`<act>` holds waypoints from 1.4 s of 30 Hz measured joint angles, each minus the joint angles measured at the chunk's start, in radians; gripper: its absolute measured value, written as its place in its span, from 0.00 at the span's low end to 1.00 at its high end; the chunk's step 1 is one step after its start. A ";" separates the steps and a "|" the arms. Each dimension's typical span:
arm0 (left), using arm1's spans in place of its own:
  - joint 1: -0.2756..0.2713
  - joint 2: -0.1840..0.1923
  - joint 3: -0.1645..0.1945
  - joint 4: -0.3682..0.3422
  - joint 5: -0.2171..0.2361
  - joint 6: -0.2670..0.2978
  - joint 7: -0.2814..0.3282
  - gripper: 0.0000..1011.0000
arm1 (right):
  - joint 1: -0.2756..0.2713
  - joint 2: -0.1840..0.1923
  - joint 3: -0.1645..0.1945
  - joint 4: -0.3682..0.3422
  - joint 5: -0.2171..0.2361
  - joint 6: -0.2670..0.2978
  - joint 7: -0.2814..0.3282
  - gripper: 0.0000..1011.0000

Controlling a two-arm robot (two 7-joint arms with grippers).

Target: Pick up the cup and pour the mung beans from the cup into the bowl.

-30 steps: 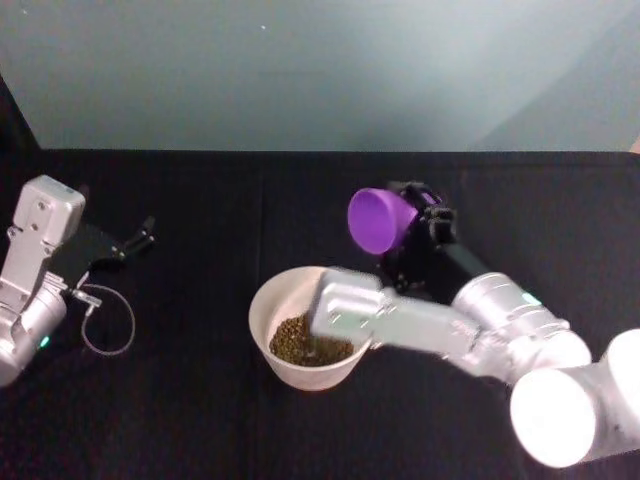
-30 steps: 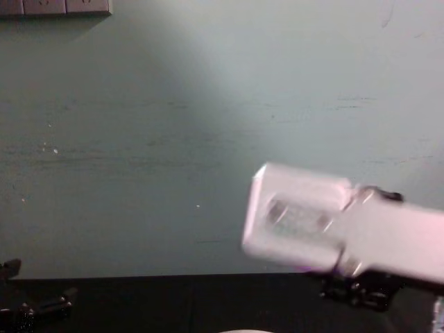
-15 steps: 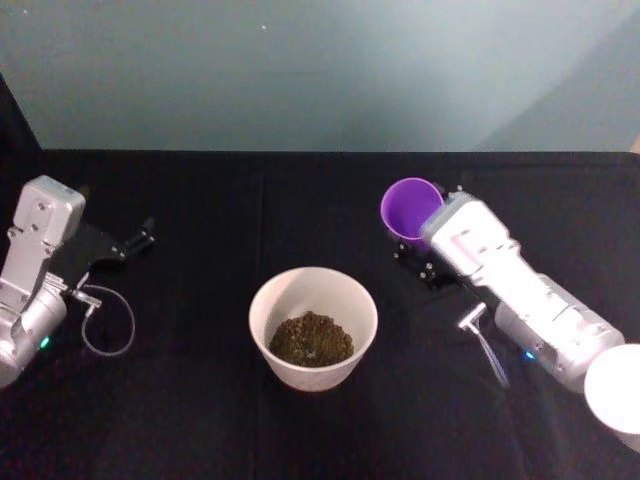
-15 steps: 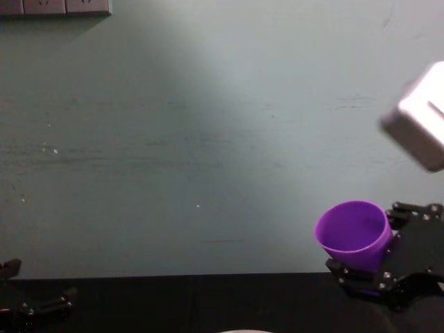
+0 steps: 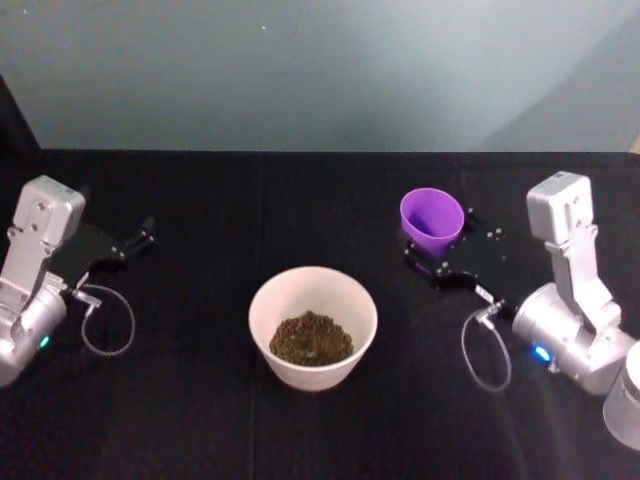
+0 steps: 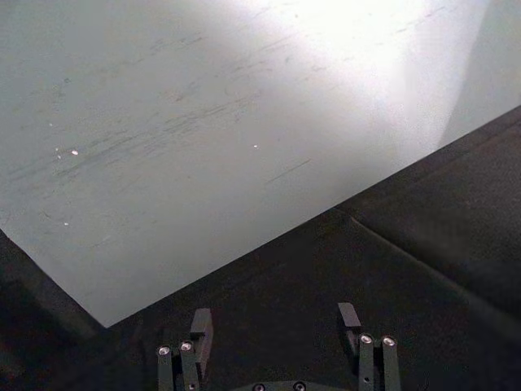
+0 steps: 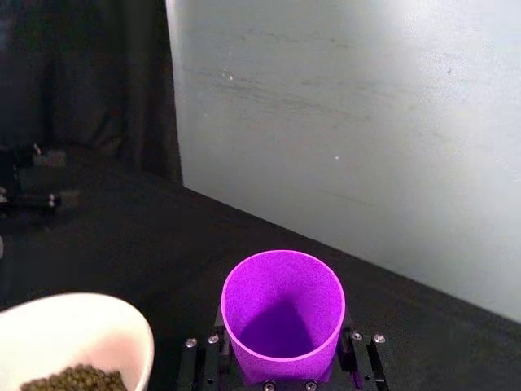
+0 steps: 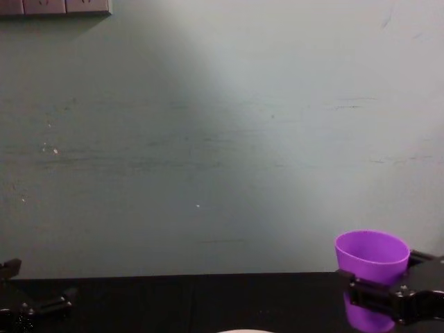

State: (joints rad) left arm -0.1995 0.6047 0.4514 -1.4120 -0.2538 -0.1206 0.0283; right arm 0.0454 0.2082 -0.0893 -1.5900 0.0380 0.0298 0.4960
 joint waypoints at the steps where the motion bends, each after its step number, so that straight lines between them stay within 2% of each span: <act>1: 0.000 0.000 0.000 0.000 0.000 0.000 0.000 0.99 | 0.006 -0.002 0.001 0.012 0.014 -0.001 0.006 0.71; 2: 0.000 0.000 0.000 0.000 0.000 0.000 0.000 0.99 | 0.017 -0.007 0.004 0.038 0.039 -0.002 0.015 0.71; 7: 0.000 0.000 0.000 0.000 0.000 0.000 0.000 0.99 | 0.043 -0.019 0.007 0.096 0.092 0.009 0.029 0.71; 16: 0.000 0.000 0.000 0.000 0.000 0.000 0.000 0.99 | 0.063 -0.014 -0.003 0.172 0.135 0.021 0.040 0.71; 21: 0.000 0.000 0.000 0.000 0.000 0.000 0.000 0.99 | 0.071 -0.006 -0.019 0.215 0.157 0.003 0.054 0.71; 37: 0.000 0.000 0.000 0.000 0.000 0.000 0.000 0.99 | 0.071 0.017 -0.054 0.227 0.174 -0.020 0.031 0.72; 42: 0.000 0.000 0.000 0.000 0.000 0.000 0.000 0.99 | 0.068 0.023 -0.060 0.225 0.188 -0.026 0.025 0.81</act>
State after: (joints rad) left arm -0.1995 0.6047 0.4514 -1.4120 -0.2539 -0.1205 0.0283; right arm 0.1137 0.2308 -0.1492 -1.3652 0.2264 0.0036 0.5212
